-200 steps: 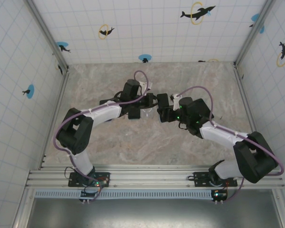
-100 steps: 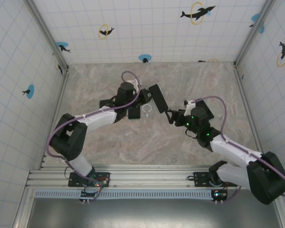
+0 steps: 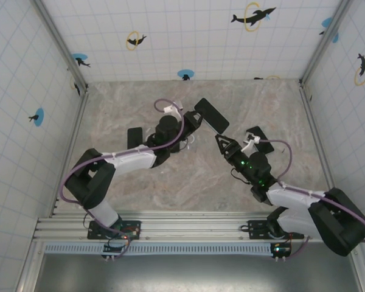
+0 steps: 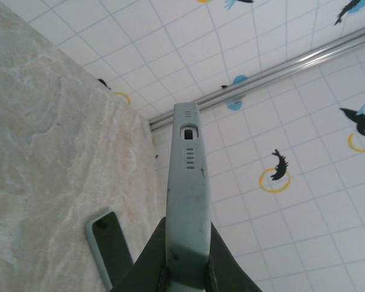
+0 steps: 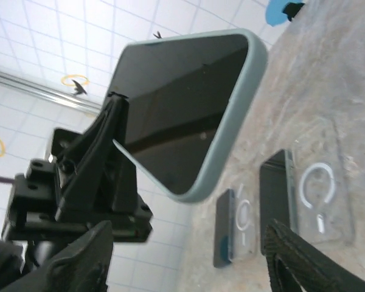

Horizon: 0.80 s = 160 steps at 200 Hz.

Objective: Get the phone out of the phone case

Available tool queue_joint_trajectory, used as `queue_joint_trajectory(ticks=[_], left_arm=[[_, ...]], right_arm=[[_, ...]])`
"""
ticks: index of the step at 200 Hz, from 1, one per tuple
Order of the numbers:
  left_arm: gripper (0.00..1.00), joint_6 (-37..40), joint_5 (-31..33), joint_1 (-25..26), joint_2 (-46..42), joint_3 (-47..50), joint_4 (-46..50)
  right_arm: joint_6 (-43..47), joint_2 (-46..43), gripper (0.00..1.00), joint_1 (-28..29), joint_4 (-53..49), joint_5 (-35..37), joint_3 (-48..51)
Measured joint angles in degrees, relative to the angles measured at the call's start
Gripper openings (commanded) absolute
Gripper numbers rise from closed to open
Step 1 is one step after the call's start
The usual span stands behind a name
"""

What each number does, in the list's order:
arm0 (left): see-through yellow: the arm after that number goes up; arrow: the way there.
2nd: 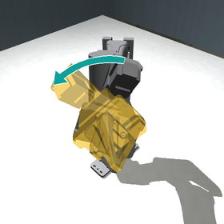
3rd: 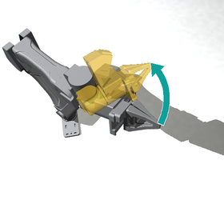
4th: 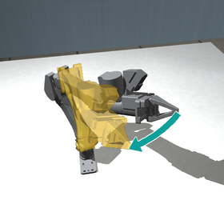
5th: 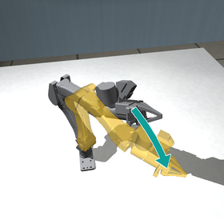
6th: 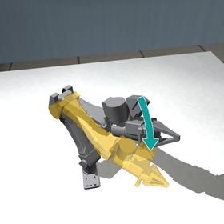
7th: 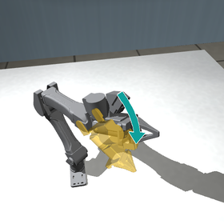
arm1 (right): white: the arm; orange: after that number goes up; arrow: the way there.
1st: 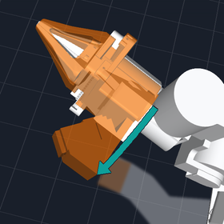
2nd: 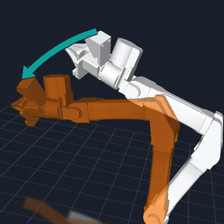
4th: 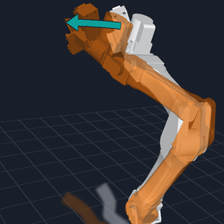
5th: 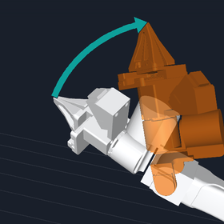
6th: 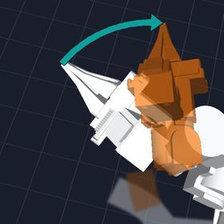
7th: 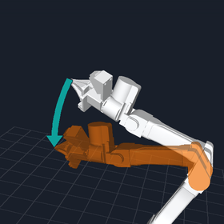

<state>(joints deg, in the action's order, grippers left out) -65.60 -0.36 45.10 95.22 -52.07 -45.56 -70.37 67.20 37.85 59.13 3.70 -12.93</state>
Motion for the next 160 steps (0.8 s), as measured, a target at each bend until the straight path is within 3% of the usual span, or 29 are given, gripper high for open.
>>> queue_joint_trajectory(ticks=[83, 160], left_arm=[[0.05, -7.5, 18.5, 8.5, -0.7, 4.9, -13.2], [0.07, -10.8, 23.6, 10.8, -0.3, 5.6, -17.5]], right_arm=[[-7.5, 11.3, 0.4, 2.1, 19.9, 3.6, -2.6], [-8.0, 14.8, 0.23, 2.3, 25.4, 3.9, -6.0]])
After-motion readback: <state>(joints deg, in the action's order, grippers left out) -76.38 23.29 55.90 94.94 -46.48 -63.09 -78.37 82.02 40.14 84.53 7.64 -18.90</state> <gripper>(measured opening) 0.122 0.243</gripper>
